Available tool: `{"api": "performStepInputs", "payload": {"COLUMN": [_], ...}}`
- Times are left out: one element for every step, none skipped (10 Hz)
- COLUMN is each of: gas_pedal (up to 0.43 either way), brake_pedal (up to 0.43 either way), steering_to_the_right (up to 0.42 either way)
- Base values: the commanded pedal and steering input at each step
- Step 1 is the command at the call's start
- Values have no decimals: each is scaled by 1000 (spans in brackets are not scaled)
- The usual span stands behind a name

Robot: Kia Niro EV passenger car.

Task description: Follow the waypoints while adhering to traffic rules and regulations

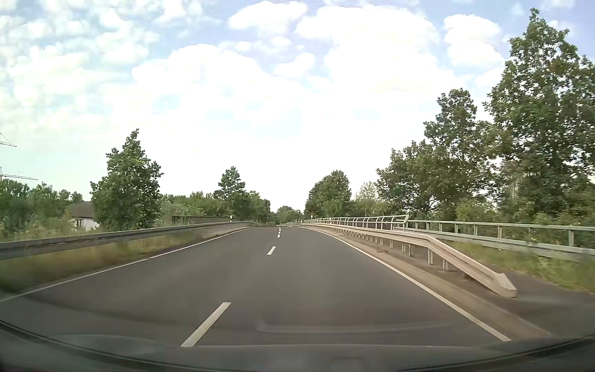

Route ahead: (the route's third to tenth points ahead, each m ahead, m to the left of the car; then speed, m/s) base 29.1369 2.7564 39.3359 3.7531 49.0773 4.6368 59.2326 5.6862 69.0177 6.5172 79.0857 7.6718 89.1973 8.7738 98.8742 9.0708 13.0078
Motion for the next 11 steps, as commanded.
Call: {"api": "performStepInputs", "payload": {"gas_pedal": [130, 130, 130, 130, 130, 130, 118, 118, 110, 87, 87], "brake_pedal": [30, 24, 30, 30, 30, 30, 30, 30, 30, 30, 30], "steering_to_the_right": [-15, -15, -15, -15, -15, -15, -15, -14, -10, -7, -6]}}
